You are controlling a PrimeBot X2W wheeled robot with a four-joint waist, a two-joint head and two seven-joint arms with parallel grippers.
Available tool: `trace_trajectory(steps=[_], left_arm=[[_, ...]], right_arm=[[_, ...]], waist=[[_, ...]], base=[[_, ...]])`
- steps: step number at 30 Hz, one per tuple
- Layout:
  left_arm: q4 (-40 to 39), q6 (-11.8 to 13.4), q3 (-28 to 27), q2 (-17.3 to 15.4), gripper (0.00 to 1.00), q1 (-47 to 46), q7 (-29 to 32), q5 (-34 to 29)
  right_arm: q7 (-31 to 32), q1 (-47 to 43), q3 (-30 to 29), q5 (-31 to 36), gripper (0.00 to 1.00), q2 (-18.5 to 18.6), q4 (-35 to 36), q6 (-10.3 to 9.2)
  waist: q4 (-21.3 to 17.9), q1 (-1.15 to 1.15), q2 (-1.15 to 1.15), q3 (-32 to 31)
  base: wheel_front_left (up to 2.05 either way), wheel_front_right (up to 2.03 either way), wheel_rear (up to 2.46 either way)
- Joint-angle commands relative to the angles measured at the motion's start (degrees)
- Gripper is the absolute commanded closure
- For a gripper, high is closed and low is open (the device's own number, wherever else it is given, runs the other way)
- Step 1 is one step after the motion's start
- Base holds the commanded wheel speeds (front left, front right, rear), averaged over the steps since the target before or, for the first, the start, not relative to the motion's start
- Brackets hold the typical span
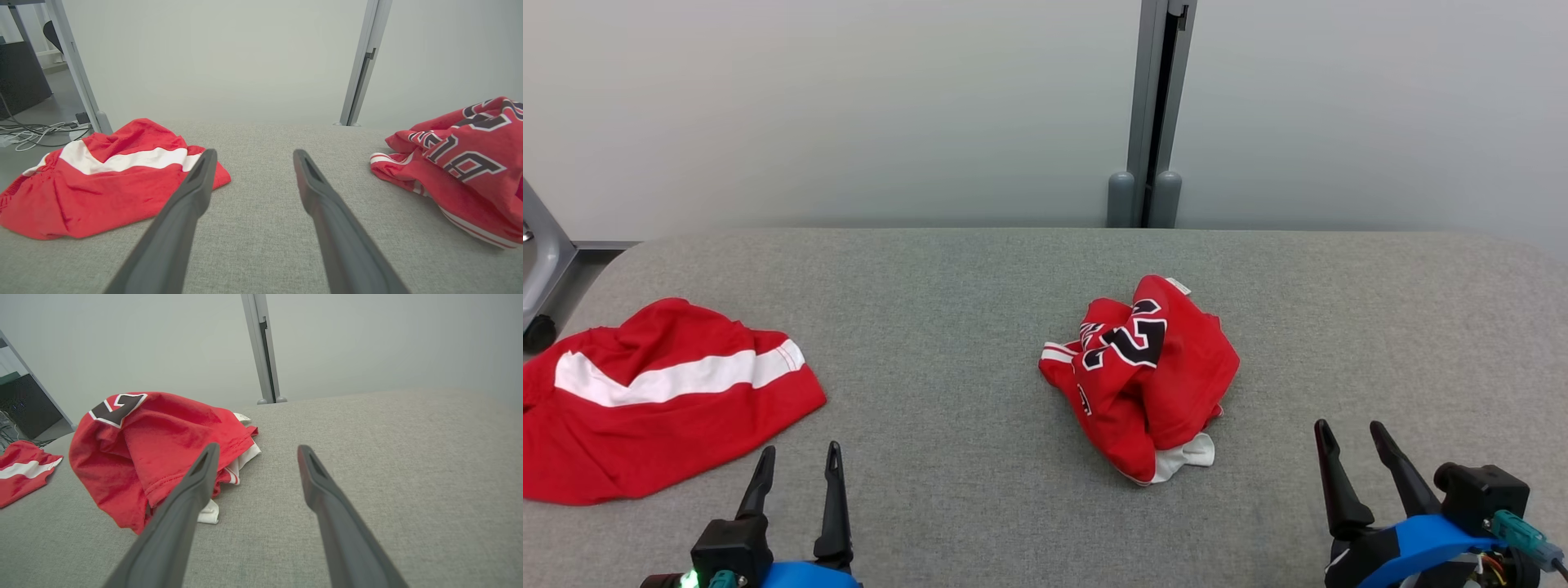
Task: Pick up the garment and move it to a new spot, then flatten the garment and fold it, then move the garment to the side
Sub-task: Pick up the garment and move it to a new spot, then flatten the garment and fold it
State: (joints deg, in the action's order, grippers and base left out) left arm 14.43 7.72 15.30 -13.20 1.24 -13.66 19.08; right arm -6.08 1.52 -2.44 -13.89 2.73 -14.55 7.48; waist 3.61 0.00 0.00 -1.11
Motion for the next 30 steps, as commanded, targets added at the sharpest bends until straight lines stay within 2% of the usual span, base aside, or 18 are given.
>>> trace_trajectory(steps=[1,11,17,21,25,30], left_arm=[[-0.3,0.3,-0.2,-0.2,0.0,-0.6,0.1,0.2],[-0.6,-0.2,0.4,0.3,0.0,-0.6,-0.5,0.8],[-1.2,-0.7,1.0,0.2,0.0,-2.0,-0.8,0.3],[-1.6,-1.0,1.2,0.0,0.0,-2.7,-1.0,0.0],[-1.5,-1.3,1.8,0.1,0.0,-3.5,-1.0,-0.1],[-1.0,-1.6,2.8,0.4,0.0,-4.6,-1.0,-0.4]], right_arm=[[0.1,-0.7,0.1,-0.7,0.0,0.3,0.0,0.03],[2.5,1.4,1.6,-3.4,0.0,0.3,-1.2,0.03],[6.4,8.4,1.5,-10.6,0.0,0.3,-5.2,0.03],[10.8,16.5,1.1,-12.3,0.0,0.3,-12.2,0.03],[14.6,24.4,-0.5,-13.1,0.0,0.3,-22.8,0.03],[15.0,31.8,-1.4,-13.5,0.0,0.3,-36.1,0.03]], waist=[[0.0,0.0,0.0,0.0],[0.1,0.0,0.0,0.7],[0.5,0.0,0.0,2.4],[1.0,0.0,0.0,3.8],[2.2,0.0,0.0,5.1],[4.5,0.0,0.0,6.6]], base=[[0.0,0.0,0.0],[0.0,0.0,0.0],[0.0,0.0,0.0],[0.0,0.0,0.0],[0.0,0.0,0.0],[0.0,0.0,0.0]])
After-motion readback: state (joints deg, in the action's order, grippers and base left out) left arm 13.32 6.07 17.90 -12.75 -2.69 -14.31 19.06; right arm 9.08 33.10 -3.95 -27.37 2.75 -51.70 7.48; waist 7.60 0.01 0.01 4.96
